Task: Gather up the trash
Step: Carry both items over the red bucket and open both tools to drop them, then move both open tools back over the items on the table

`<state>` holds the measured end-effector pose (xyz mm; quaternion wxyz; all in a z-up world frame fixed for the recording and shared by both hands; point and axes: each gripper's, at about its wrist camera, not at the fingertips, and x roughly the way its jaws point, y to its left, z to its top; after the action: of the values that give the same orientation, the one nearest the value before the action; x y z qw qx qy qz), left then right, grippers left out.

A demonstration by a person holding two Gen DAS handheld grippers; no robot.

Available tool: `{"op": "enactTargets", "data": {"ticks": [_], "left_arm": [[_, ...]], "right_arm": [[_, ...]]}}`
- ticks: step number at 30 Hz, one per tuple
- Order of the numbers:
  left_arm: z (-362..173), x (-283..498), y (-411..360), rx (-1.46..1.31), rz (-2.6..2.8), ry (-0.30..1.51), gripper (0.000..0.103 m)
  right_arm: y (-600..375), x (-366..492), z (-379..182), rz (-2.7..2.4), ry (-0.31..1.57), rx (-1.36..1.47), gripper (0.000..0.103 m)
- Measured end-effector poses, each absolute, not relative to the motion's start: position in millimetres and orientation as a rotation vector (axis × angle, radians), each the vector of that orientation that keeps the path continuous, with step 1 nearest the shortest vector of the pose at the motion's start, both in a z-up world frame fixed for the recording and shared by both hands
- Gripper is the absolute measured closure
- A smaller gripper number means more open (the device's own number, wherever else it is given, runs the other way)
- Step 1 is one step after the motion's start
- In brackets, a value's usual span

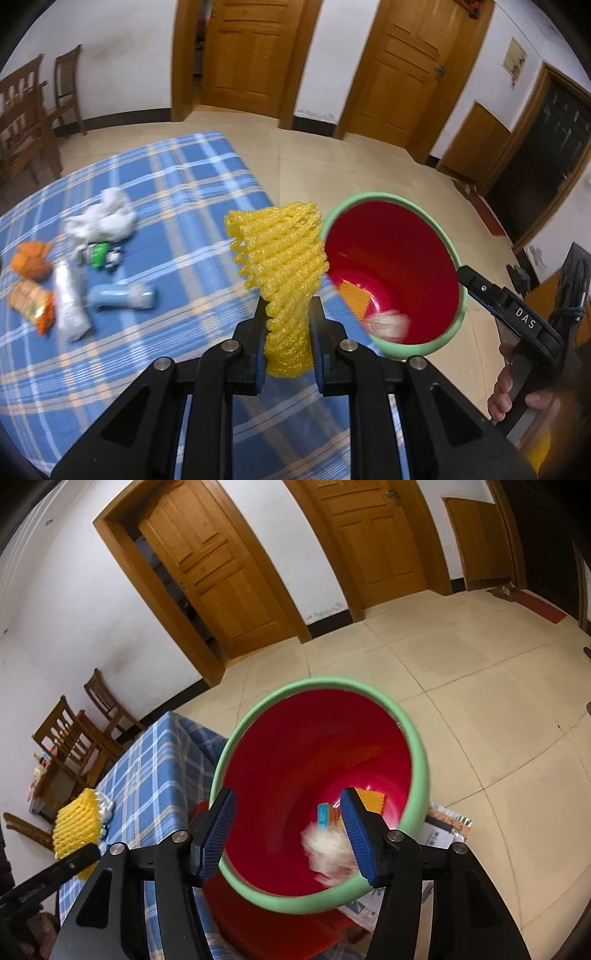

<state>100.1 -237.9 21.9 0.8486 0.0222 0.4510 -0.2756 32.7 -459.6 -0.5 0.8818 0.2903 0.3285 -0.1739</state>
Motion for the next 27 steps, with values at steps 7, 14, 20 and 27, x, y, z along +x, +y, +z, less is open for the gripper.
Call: {"op": "enactTargets", "data": {"ticks": [7, 14, 20, 27], "left_arm": [[7, 100, -284, 0.114, -0.662, 0.983, 0.084], [-11, 100, -325, 0.158, -0.73, 1.029, 0.084], [-8, 98, -344, 0.192, -0.753, 0.986, 0.061], [2, 94, -346, 0.198, -0.756, 0.948, 0.052]], "right_arm": [[-474, 13, 4, -0.398, 0.643, 0.641, 0.043], [-482, -2, 7, -0.434, 0.625, 0.66, 0.043], [-486, -7, 5, -0.456, 0.627, 0.684, 0.043], [-486, -10, 6, -0.453, 0.624, 0.697, 0.043]]}}
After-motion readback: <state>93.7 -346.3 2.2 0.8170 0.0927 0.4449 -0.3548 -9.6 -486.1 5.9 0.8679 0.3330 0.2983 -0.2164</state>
